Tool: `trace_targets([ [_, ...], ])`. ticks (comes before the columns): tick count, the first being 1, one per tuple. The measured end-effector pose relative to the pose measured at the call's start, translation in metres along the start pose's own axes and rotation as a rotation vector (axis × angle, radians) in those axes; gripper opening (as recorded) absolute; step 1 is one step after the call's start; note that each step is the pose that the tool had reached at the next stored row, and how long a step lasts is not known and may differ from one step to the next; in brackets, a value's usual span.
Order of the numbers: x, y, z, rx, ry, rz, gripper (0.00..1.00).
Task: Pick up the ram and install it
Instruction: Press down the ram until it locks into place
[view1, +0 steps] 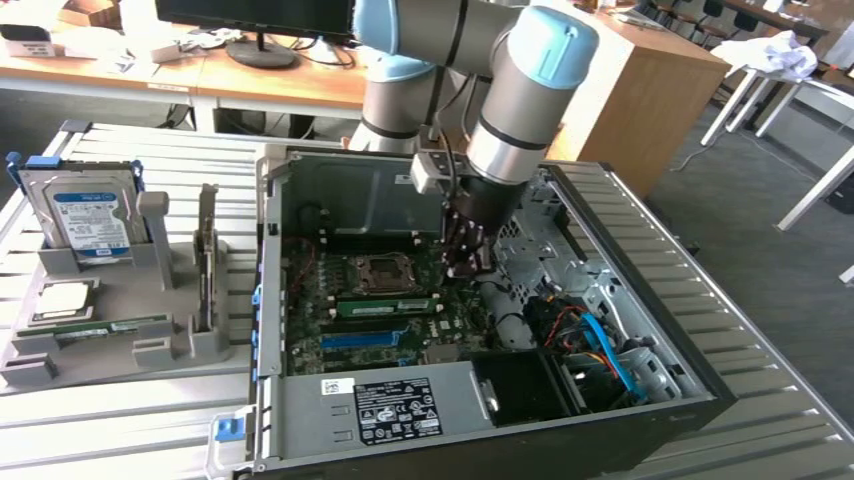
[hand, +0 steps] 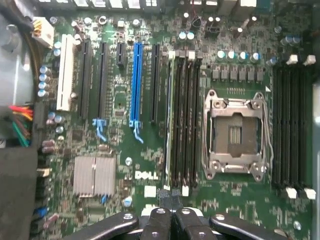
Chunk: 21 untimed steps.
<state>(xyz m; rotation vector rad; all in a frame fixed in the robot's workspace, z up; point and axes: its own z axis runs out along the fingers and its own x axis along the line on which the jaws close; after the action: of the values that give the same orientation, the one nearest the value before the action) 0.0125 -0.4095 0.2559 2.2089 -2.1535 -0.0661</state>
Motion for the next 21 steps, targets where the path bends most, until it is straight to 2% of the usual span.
trace_targets([
  [8, 0.0, 0.0017, 0.0147, 0.0, 0.0, 0.002, 0.1],
  [13, 0.0, 0.0075, 0.0235, 0.0, -0.0001, 0.002, 0.1],
  [21, 0.0, 0.0071, 0.0327, 0.0001, -0.0002, 0.002, 0.1],
])
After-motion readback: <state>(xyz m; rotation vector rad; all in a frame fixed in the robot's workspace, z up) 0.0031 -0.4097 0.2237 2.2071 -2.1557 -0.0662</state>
